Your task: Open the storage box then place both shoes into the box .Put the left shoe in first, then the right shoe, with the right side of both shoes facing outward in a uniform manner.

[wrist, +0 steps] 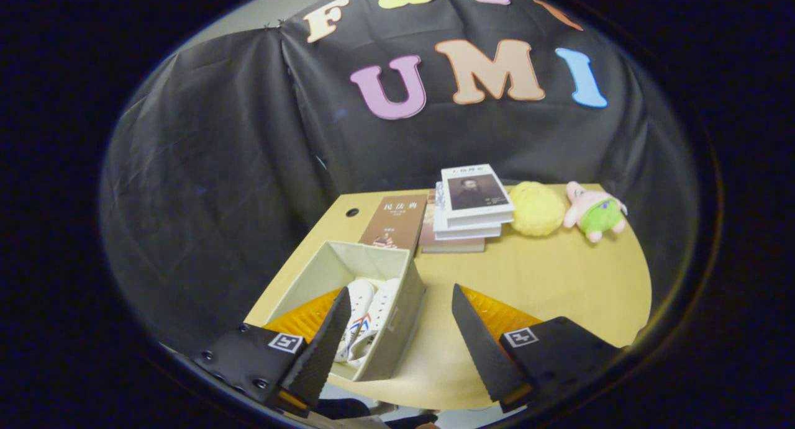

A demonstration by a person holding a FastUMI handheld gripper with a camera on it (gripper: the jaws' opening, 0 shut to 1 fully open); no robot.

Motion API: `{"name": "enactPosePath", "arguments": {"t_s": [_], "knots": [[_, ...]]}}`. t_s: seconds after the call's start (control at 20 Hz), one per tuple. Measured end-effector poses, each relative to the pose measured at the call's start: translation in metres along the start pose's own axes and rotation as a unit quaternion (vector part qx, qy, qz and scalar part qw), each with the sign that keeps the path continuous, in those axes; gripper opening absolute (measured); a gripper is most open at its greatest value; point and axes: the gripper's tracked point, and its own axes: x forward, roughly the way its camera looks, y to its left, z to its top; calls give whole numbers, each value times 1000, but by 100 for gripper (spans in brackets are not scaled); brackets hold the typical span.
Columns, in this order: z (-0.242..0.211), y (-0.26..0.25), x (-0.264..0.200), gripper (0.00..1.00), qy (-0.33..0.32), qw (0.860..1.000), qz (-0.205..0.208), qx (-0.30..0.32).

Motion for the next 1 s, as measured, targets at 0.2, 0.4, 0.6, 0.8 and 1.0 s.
{"name": "enactPosePath", "arguments": {"t_s": [0.2,0.4,0.6,0.8,1.0], "knots": [[25,-31,-39,100,-70,997,-35,-27],[43,-61,-75,100,-127,989,-66,-40],[57,-89,-103,100,-176,979,-97,-35],[74,-116,-133,100,-235,962,-134,-45],[94,-128,-155,100,-282,946,-154,-51]]}}
